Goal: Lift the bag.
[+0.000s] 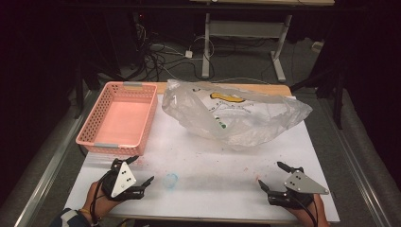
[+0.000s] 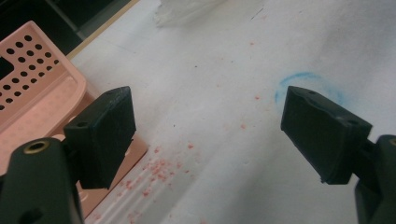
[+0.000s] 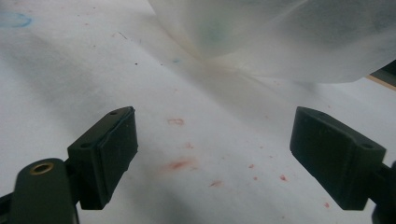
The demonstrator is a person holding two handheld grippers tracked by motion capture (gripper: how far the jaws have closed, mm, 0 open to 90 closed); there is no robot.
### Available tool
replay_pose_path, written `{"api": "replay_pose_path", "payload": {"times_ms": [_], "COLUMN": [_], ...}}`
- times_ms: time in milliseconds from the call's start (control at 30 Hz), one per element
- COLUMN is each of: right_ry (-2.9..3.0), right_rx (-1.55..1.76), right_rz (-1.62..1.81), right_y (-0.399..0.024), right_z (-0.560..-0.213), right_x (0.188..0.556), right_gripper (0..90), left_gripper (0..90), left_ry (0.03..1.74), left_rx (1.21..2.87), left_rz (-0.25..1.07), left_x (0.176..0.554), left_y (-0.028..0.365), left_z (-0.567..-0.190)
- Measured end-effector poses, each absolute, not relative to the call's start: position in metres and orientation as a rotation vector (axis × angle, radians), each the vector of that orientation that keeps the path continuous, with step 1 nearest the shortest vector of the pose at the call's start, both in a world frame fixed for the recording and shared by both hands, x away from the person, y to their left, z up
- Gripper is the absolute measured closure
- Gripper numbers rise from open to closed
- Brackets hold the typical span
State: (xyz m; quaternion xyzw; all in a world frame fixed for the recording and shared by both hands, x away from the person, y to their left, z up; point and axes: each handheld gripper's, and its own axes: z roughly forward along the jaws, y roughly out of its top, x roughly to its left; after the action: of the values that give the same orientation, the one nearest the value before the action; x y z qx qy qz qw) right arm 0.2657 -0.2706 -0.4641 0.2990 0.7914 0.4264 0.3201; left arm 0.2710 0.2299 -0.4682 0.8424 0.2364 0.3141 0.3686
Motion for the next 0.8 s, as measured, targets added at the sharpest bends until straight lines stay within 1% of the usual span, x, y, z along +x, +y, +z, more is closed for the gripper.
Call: {"api": "replay_pose_path", "payload": {"times_ms": [800], "right_ry": [2.084], "right_rx": [0.764], "right_rz": [1.097], "right_y": [-0.2673], "right_z": [-0.4630], "right_x": [0.2645], "right_gripper": [15.9], "left_gripper": [17.7], "left_ry": [0.590], "left_rx": [2.188], "left_rz": [0.790], "left_x": [0.2722], "left_y": [0.2284], "left_z": [-0.4689]}}
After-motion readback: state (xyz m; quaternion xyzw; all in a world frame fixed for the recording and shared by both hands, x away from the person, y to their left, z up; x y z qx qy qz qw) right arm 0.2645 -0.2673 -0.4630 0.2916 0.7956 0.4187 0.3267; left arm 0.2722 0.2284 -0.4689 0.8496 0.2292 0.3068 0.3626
